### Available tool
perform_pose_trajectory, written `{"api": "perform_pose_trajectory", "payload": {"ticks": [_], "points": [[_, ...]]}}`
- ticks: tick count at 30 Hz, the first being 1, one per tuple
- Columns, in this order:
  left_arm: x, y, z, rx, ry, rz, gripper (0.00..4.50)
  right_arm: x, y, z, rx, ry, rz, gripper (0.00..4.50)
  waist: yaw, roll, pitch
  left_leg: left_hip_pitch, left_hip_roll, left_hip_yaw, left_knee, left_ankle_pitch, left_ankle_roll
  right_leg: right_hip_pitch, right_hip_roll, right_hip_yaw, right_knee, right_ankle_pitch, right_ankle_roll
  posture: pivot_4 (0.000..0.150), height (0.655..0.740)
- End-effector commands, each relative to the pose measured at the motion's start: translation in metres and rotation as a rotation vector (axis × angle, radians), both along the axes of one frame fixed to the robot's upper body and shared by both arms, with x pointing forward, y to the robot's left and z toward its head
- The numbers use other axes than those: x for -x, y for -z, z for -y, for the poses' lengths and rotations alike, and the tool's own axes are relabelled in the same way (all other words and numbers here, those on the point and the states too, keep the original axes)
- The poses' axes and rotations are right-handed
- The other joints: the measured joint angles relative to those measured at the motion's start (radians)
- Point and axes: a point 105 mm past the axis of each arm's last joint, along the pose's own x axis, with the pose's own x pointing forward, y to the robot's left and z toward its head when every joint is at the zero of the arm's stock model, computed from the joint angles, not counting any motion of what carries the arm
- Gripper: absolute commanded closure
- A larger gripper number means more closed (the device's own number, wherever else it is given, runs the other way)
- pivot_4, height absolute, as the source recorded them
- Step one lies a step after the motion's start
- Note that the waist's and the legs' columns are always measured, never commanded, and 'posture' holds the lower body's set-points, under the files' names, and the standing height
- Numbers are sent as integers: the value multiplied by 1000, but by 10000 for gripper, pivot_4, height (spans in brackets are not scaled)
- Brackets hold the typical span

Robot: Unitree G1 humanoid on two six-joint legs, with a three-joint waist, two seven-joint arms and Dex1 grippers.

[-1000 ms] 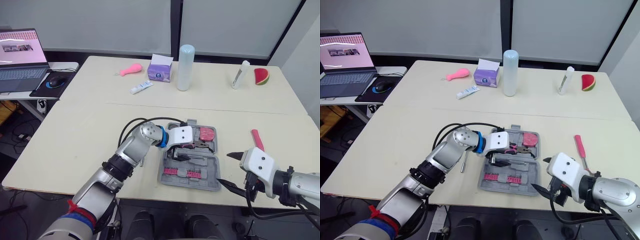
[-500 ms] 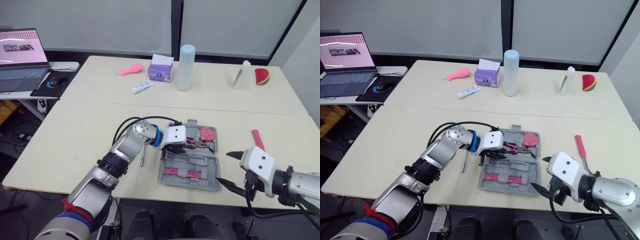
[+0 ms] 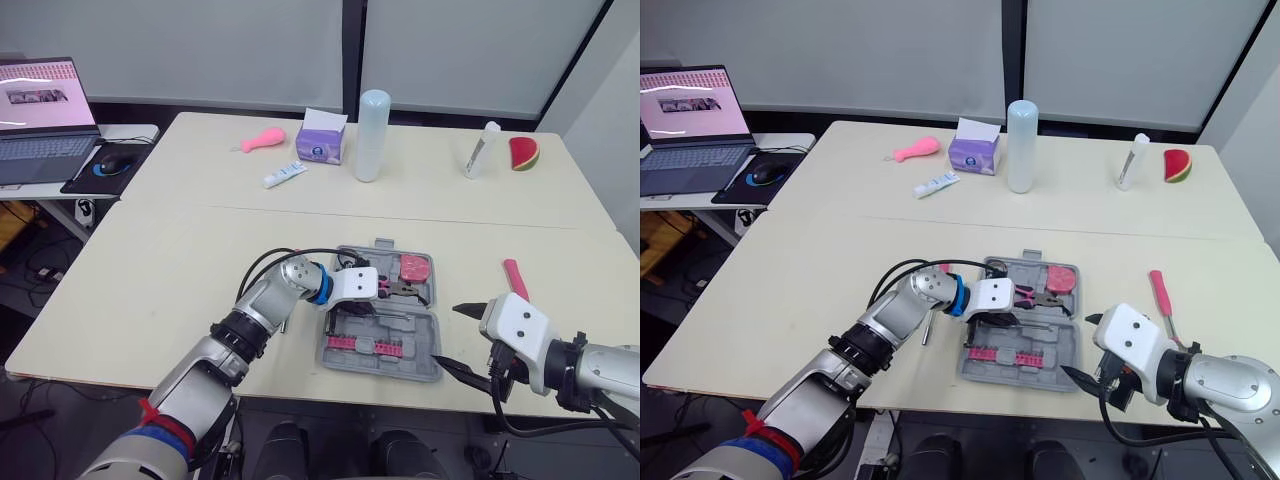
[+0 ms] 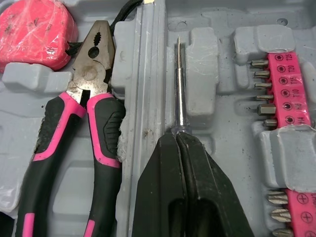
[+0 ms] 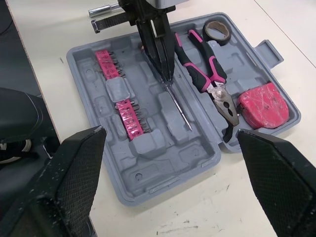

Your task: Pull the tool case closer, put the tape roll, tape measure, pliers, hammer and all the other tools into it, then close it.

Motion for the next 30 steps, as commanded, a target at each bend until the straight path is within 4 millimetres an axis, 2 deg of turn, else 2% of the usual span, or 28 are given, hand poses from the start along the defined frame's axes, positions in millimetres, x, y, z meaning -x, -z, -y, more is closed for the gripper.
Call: {"api": "perform_pose_trajectory", "payload": {"ticks": [1, 6, 9, 14, 18, 20, 22, 26, 30], "points": [[1, 15, -6, -39, -25, -13, 44784, 2, -9, -5, 4, -29, 40, 0, 0, 0, 0, 0, 0, 0, 0, 0, 0, 0, 0, 0, 0, 0, 0, 1500, 7002], [-4, -2, -4, 38, -60, -12, 44784, 0, -12, -5, -10, -23, 65, 0, 0, 0, 0, 0, 0, 0, 0, 0, 0, 1, 0, 0, 0, 0, 0, 1500, 7002], [-9, -30, -10, 148, -99, -20, 44784, -3, -19, -4, -38, -5, 101, 0, -2, 0, 0, 0, 0, 0, 0, 0, 0, 0, 0, 0, 0, 0, 0, 1500, 7002], [-10, -74, -57, 323, -223, -59, 44784, -10, -33, 14, -83, 97, 175, 0, -6, 0, 0, 0, 2, 0, 0, 1, -2, -1, 0, 0, 1, 0, 0, 1500, 7002], [-8, -94, -97, 495, -378, -74, 44784, -15, -42, 43, -89, 226, 244, 0, -4, 1, 0, 0, 2, 0, 0, 1, -2, -1, 0, 0, 0, 0, 0, 1500, 7002], [-4, -98, -127, 576, -496, -27, 44784, -16, -46, 68, -100, 331, 290, 0, -2, 1, 0, 0, 2, 0, 0, 1, -2, -1, -1, 0, 0, 0, 0, 1500, 7002], [4, -94, -153, 631, -617, 7, 44784, -11, -45, 88, -117, 418, 311, 0, -1, 1, 0, 0, 2, -1, 0, 1, -2, 0, -3, -1, -1, 0, 0, 1500, 7002], [34, -62, -194, 636, -802, -6, 44784, 6, -33, 121, -131, 582, 343, 0, -1, 2, -1, 0, 3, -1, -2, 1, -2, 0, -3, -1, -2, 0, 0, 1500, 7002], [63, -31, -217, 636, -954, -41, 44784, 24, -10, 141, -160, 724, 330, 0, -3, 3, -1, 1, 3, -1, -2, 0, 1, 0, -3, -1, -2, 0, 0, 1500, 7002]]}}
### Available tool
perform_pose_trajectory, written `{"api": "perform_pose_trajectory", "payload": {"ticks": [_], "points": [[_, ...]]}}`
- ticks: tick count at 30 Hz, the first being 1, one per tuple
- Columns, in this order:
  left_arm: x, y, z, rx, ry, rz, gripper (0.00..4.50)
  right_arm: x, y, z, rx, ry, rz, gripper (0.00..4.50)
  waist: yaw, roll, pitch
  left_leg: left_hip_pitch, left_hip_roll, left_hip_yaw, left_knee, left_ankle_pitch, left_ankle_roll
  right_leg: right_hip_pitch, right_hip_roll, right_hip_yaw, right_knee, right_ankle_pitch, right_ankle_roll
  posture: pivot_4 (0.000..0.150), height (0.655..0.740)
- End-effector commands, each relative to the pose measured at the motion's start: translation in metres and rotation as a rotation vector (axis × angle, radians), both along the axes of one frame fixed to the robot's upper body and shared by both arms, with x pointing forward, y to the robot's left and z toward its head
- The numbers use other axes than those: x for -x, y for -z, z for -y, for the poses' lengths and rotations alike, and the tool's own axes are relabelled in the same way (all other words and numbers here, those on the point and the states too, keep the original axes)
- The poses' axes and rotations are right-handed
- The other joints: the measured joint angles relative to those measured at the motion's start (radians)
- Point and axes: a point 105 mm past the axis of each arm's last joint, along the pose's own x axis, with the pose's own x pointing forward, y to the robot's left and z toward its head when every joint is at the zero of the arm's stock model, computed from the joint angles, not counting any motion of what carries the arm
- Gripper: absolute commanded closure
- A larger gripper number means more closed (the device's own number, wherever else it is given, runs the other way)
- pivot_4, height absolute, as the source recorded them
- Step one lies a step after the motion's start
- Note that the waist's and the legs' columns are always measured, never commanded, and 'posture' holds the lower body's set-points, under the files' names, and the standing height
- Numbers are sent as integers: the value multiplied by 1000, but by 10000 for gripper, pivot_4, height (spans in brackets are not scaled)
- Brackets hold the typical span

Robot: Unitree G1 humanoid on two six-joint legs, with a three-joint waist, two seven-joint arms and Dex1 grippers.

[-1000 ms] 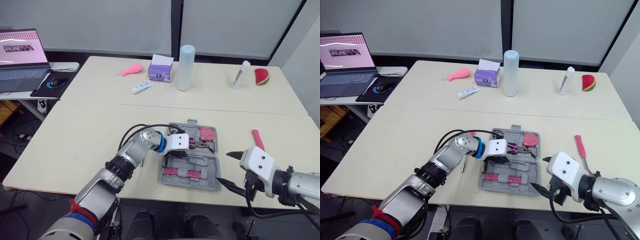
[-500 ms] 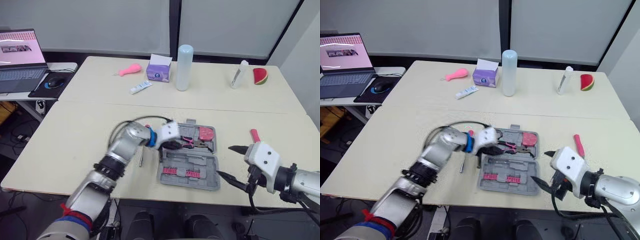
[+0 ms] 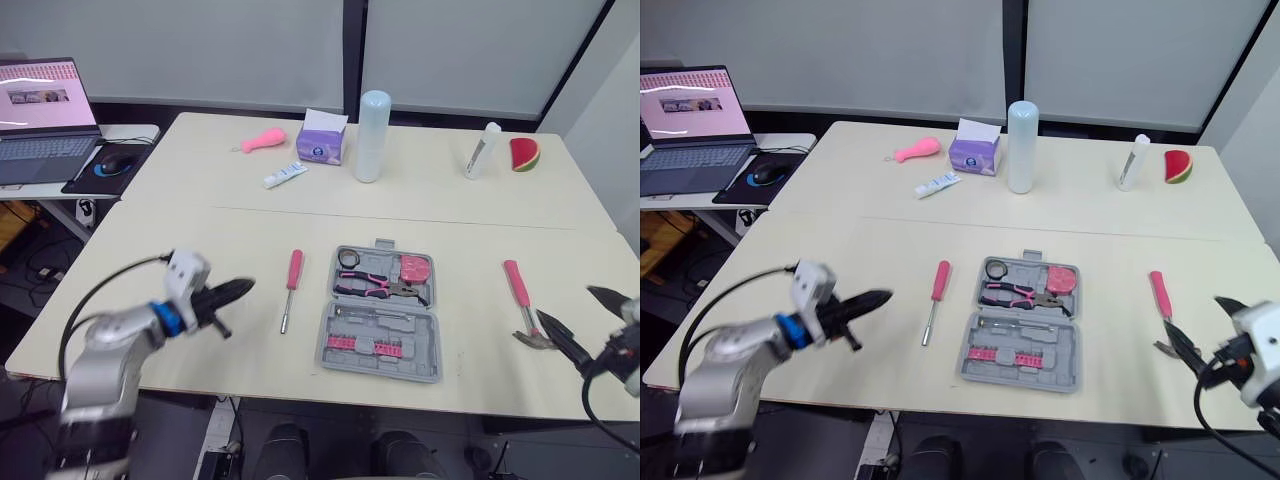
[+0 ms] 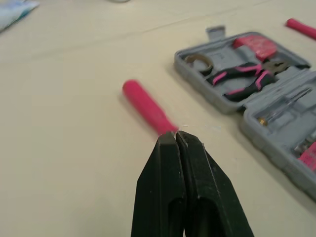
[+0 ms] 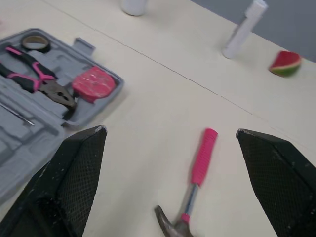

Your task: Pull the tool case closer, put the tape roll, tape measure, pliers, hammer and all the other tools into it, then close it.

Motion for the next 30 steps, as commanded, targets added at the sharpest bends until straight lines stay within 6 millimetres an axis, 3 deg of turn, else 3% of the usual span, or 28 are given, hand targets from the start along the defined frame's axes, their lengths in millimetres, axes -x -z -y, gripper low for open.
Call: {"api": "perform_pose_trajectory", "payload": {"ticks": [1, 3, 7, 16, 22, 30], "points": [[13, -5, -8, 12, -69, 61, 43047, 13, 6, 12, 17, 71, 31, 0, 0, 0, 0, 1, 0, 0, 0, -1, 1, 1, 0, 0, 0, 0, 0, 1500, 7002], [24, 4, -11, 26, -105, 38, 39562, 22, 21, 16, -13, 106, -3, 0, 1, 1, -1, 1, 0, 0, 0, -1, 1, 1, 0, 1, 0, 0, 0, 1500, 7002], [46, 19, -10, 45, -120, -11, 28113, 32, 40, 21, -44, 143, -41, 0, -4, 3, -2, 1, 0, 1, 0, -1, 1, 1, 0, 2, 0, 0, 0, 1500, 7002], [76, 36, -7, 54, -171, -49, 428, 33, 56, 29, -72, 125, -101, 0, -22, 4, -3, 3, 0, 3, -1, -1, 2, 1, 1, 5, 0, 0, 0, 1500, 7002], [79, 38, -10, 33, -171, -39, 155, 29, 62, 32, -53, 92, -140, 0, -22, 4, -3, 3, -1, 3, -1, -1, 2, 1, 2, 6, -1, 0, 0, 1500, 7002], [58, 14, 7, -85, 168, 64, 155, 4, 41, 23, 19, -33, -183, 0, -22, 5, -3, 3, -1, 3, -1, -1, 2, 1, 3, 6, -1, 0, 0, 1500, 7002]]}}
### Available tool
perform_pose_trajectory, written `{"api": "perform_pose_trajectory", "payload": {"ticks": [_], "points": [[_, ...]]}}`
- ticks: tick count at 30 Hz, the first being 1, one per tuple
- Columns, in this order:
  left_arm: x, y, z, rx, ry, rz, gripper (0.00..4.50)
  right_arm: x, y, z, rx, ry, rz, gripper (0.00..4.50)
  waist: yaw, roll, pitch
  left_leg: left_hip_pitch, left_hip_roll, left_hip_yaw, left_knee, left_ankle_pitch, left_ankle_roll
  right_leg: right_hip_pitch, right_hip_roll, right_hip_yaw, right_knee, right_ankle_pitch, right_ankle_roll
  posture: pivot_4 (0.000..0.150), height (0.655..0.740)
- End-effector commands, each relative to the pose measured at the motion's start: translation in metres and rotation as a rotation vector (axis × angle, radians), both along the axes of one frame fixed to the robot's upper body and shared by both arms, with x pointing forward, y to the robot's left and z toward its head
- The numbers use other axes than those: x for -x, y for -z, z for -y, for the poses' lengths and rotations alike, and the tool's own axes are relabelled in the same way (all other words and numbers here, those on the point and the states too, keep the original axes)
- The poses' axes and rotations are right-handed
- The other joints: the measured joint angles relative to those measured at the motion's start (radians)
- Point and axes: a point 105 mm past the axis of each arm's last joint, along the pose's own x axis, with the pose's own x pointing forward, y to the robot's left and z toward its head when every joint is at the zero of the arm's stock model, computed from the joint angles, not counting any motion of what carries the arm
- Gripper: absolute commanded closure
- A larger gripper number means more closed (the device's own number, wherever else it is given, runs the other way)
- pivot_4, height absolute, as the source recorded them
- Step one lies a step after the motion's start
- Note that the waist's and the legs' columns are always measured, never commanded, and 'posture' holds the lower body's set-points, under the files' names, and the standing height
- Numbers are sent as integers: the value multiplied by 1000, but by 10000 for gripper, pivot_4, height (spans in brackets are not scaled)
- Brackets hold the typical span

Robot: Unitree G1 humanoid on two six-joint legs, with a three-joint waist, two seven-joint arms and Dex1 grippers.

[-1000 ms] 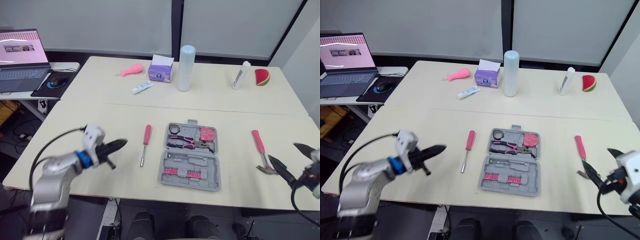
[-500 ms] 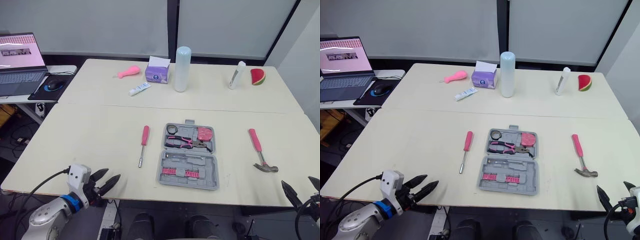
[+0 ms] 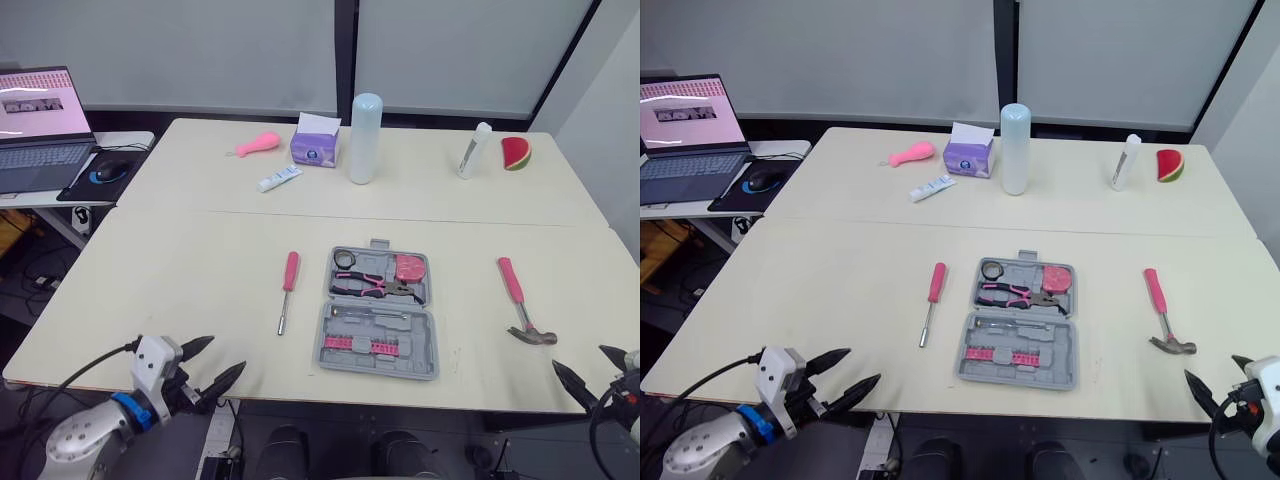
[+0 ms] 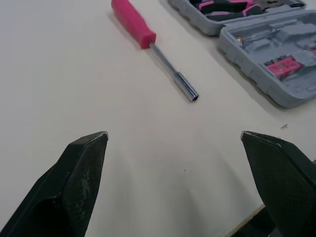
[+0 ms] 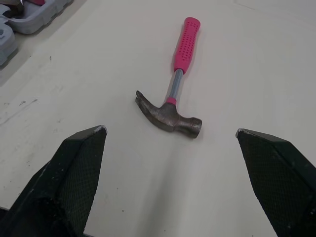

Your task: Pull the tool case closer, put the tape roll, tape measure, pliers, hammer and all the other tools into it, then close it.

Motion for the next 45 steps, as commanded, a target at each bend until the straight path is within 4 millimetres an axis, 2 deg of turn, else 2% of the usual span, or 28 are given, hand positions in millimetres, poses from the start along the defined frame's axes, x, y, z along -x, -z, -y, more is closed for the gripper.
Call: {"api": "perform_pose_trajectory", "payload": {"ticks": [1, 6, 9, 14, 16, 18, 27, 37, 45], "points": [[-10, -18, 17, -31, 185, 58, 155, -15, -18, -10, 33, -59, 18, 0, 0, 0, 0, 0, 0, 0, 0, 0, 0, 0, 0, 0, 0, 0, 0, 1500, 7002], [-26, -39, 50, -49, 459, 97, 155, -37, -26, -17, -13, -60, -19, 0, 0, 1, 0, 0, 0, 0, 0, 0, 0, 0, 0, 0, 0, 0, 0, 1500, 7002], [-35, -60, 81, -37, 636, 126, 155, -50, -28, -17, 13, -53, -41, 0, 3, 1, 0, -2, -1, 0, 0, 0, 0, -1, 1, -1, 0, 0, 0, 1500, 7002], [-40, -73, 113, -79, 820, 112, 155, -67, -24, -14, 13, -13, -65, 0, 2, 1, 0, -3, -2, 0, 1, 0, 0, -1, 1, 0, -1, 0, 0, 1500, 7002], [-44, -77, 121, -84, 844, 117, 0, -71, -19, -15, 1, -11, -95, 3943, 2, 1, 0, -3, -2, 0, 1, 0, 0, -1, 1, 0, -1, 0, 0, 1500, 7002], [-47, -80, 126, -90, 860, 117, 0, -75, -14, -16, -1, -5, -121, 8626, 1, 1, 0, -3, -2, 0, 1, 0, 0, -1, 1, 0, -1, 0, 0, 1500, 7002], [-42, -89, 142, -72, 924, 115, 0, -103, 6, 1, 9, 152, -171, 8626, -1, 1, 0, -3, -1, -1, 1, 0, 0, -2, 1, 0, 0, 0, 0, 1500, 7002], [-45, -94, 150, -71, 936, 132, 0, -120, 29, 8, -45, 222, -204, 8626, -1, 1, 0, -4, -1, 0, 2, 0, -1, -2, 1, 0, 0, 0, 0, 1500, 7002], [-47, -100, 154, -58, 928, 123, 0, -122, 37, 8, -67, 219, -218, 26152, -1, 2, 0, -4, -1, 0, 2, 2, -3, -2, 1, 0, 0, 0, 0, 1500, 7002]]}}
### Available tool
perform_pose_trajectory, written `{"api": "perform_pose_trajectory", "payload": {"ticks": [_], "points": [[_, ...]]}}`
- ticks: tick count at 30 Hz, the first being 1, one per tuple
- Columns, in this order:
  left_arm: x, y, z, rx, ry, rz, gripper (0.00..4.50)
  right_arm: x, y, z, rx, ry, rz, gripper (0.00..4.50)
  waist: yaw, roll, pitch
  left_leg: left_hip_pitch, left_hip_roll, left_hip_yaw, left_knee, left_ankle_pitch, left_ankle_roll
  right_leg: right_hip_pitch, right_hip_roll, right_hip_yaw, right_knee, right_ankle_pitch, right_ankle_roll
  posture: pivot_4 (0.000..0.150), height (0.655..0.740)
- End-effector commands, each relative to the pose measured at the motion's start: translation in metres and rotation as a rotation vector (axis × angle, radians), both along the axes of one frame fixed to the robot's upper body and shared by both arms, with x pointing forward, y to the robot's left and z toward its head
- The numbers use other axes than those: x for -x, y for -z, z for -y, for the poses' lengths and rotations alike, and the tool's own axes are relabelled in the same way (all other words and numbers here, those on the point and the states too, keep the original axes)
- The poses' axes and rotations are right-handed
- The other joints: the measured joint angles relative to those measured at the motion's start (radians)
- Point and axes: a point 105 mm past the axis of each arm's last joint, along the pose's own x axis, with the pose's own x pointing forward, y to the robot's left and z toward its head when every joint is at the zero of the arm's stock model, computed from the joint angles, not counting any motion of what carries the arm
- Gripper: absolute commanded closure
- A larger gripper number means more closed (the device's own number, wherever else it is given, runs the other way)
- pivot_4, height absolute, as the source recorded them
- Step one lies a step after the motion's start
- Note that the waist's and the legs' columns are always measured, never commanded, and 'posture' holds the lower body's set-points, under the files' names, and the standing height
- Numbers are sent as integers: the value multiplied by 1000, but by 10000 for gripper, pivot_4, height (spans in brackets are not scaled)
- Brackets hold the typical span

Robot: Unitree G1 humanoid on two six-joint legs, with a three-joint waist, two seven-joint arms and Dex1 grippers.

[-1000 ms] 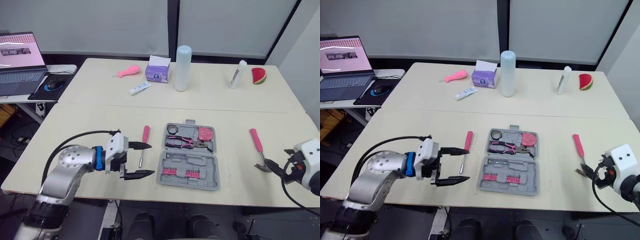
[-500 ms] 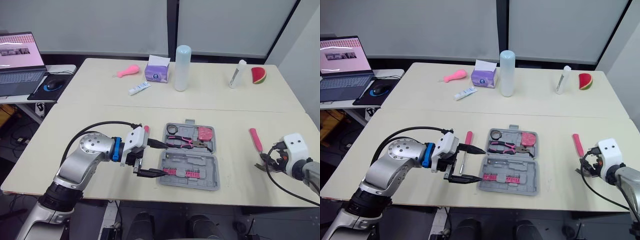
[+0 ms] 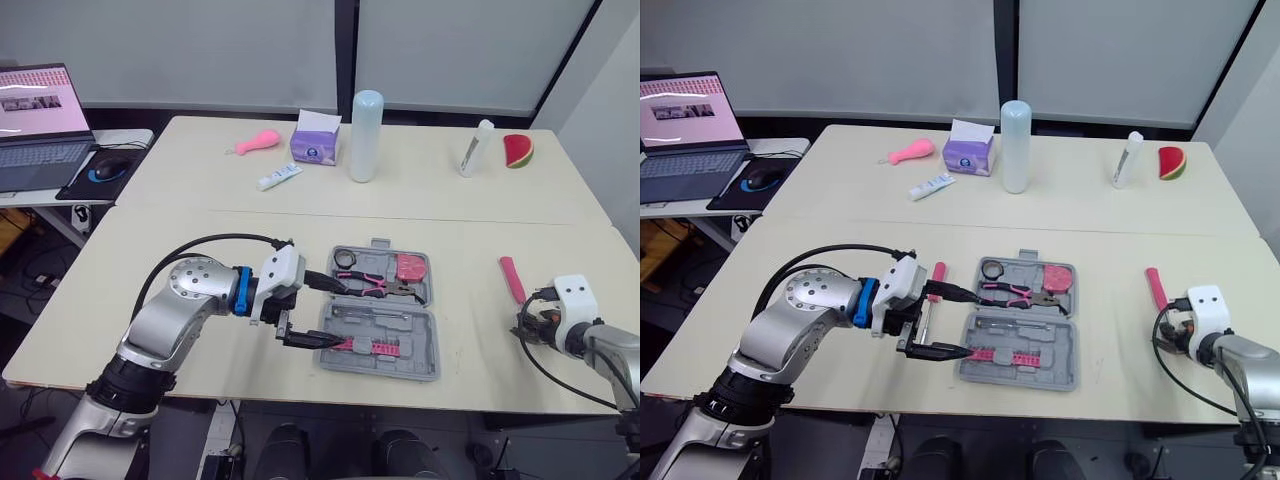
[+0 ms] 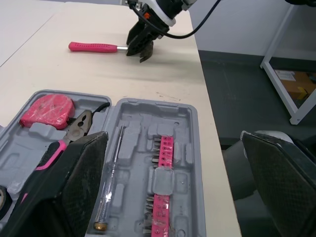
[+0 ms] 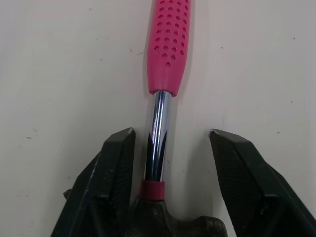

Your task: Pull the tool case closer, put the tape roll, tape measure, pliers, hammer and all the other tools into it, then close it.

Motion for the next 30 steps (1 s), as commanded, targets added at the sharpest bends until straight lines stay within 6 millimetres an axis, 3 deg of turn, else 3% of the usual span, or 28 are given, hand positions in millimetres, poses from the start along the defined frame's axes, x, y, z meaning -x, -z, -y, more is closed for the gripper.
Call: {"api": "perform_pose_trajectory", "payload": {"ticks": [1, 10, 16, 20, 23, 27, 29, 30], "points": [[4, -10, 6, 16, 28, 30, 0, -5, -7, 0, 14, -10, 37, 28065, 0, 0, 0, 0, 0, 0, 0, 0, 0, 0, 0, 0, 0, 0, 0, 1500, 7002], [1, -13, 7, 13, 18, 43, 0, -8, -5, -1, 23, -25, 63, 42454, 0, 0, 0, 0, 0, 0, 0, 0, -1, 0, 0, 0, 0, 0, 0, 1500, 7002], [-5, -15, 1, 13, -20, 67, 0, -2, -13, 1, 67, -62, 89, 42829, 0, 0, 0, 0, 0, 0, 0, 1, -1, 0, 0, 0, 0, 0, 0, 1500, 7002], [-11, -17, -12, -1, -71, 83, 0, 5, -34, -11, 134, -180, 117, 42829, 3, 2, 1, -1, 0, 0, 0, 1, -1, -1, 0, 0, 0, 0, 0, 1500, 7002], [-11, -8, -37, -105, -89, 104, 0, 19, -52, -36, 218, -402, 73, 42829, -1, 6, 3, -1, 0, 0, 0, 1, -1, -1, 0, 0, 0, 0, 0, 1500, 7002], [-10, -2, -53, -167, -94, 113, 0, 33, -61, -58, 260, -571, 13, 42829, -4, 6, 4, 0, 2, -1, -1, 0, -1, -1, 0, 0, 0, 0, 0, 1500, 7002], [-5, 5, -71, -239, -97, 115, 0, 42, -76, -100, 314, -840, -15, 42829, -7, 8, 7, 0, 2, 0, 0, 0, 0, -1, 0, 0, 0, 0, 0, 1500, 7002], [-4, 7, -76, -260, -94, 115, 0, 46, -79, -113, 333, -921, -28, 42829, -7, 8, 8, 0, 2, 1, 0, -1, 1, -2, 0, 0, 1, 0, 0, 1500, 7002]]}}
